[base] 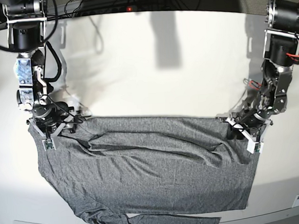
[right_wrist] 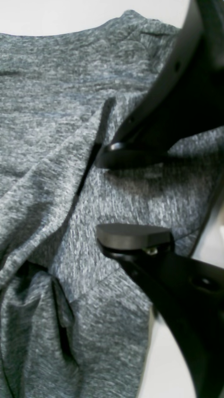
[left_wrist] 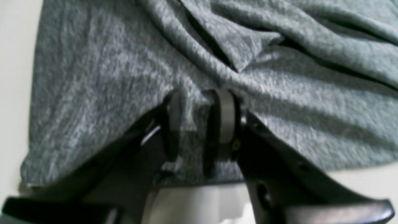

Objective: Fold the T-shirt properly
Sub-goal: 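Grasp the shirt's shoulder edges with both grippers, then pull the shirt's shoulder edge with both grippers away from the hem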

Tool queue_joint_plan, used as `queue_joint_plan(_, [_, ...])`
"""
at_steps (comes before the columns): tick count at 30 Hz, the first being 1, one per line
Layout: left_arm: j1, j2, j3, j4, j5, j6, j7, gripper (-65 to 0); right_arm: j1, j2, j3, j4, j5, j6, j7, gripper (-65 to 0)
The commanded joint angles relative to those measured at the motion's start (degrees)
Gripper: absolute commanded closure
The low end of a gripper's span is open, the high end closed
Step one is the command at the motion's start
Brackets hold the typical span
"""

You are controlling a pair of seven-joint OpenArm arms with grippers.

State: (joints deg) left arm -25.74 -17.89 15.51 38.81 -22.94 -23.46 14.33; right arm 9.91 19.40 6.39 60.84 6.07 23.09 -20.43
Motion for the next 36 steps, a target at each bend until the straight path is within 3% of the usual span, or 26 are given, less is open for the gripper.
queue_joint_plan(1, [0.7, -1.1, 0.2, -0.4, 1.0, 0.5, 5.4, -17.6, -0.4, 0.8, 0.0, 0.2, -1.3, 0.1, -3.0, -28.9])
queue_joint_plan(12, [11.4, -6.8, 0.2, 5.1, -3.1, -0.8, 4.5, -17.6, -10.3, 2.5, 0.0, 8.1, 1.3, 0.2, -4.2, -28.9])
queue_joint_plan(20, [20.2, -7.5, 0.2, 17.9, -3.1, -0.7, 4.5, -17.6, -16.2, 2.5, 0.0, 13.7, 1.6, 0.2, -4.4, -28.9])
queue_joint_plan(23, [19.5, -7.7, 0.1, 22.9, -3.1, 0.0, 4.9, -17.6, -15.9, 2.5, 0.0, 13.7, 1.7, 0.2, -4.5, -28.9])
queue_joint_plan(28, [13.6, -7.7, -1.8, 30.4, -1.3, 1.8, 10.5, -17.6, -15.8, 2.5, 0.0, 13.7, 1.7, 0.2, -4.5, -28.9])
queue_joint_plan(31, [8.2, -7.7, -2.0, 30.8, -1.0, 3.8, 13.7, -17.6, -15.8, 2.5, 0.0, 13.7, 1.6, 0.2, -4.5, -28.9])
queue_joint_plan(36, [2.7, -7.6, -2.0, 30.7, -0.9, 3.9, 14.8, -17.6, -15.6, 2.5, 0.0, 13.7, 1.7, 0.2, -4.5, -28.9])
